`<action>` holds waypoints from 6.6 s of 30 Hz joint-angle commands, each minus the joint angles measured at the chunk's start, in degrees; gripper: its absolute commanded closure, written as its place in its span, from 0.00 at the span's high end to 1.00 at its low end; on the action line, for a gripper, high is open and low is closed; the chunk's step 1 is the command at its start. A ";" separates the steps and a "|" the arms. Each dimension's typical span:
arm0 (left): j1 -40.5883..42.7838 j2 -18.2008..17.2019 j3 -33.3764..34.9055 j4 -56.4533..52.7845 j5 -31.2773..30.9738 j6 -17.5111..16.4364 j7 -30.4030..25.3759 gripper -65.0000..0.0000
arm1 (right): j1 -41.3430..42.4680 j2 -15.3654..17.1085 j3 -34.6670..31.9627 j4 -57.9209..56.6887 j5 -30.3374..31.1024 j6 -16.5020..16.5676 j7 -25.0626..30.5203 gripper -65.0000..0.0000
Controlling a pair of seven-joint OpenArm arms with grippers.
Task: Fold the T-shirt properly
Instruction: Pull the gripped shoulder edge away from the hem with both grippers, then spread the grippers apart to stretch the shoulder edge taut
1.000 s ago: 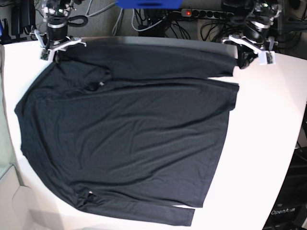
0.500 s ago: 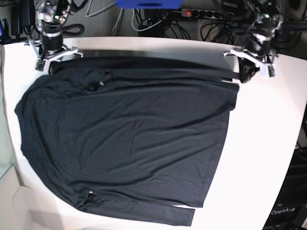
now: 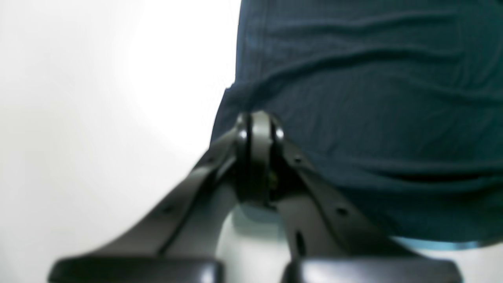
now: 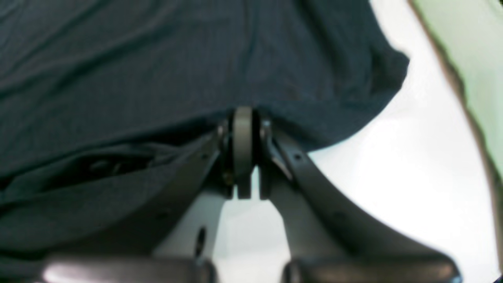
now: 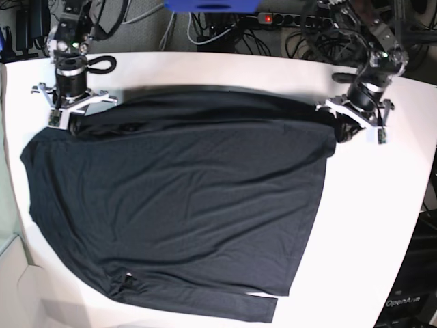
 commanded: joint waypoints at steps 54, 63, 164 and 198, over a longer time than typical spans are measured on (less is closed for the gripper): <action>-17.46 -6.31 0.14 -17.82 -1.07 5.79 -1.65 0.39 | 20.15 7.93 -6.56 -15.08 0.01 0.08 -5.48 0.26; -15.62 -6.31 0.06 -16.32 -1.59 5.18 -1.21 0.40 | 18.39 8.02 -6.30 -14.46 0.01 6.76 -5.04 0.47; -4.10 -4.38 -2.58 -23.00 -9.68 3.33 -8.86 0.06 | 16.90 4.07 10.31 -21.50 0.36 7.11 -5.48 0.55; -8.93 -5.17 -2.85 -17.11 -9.77 3.42 -1.13 0.06 | 24.28 6.88 10.40 -23.87 0.36 7.20 -4.95 0.00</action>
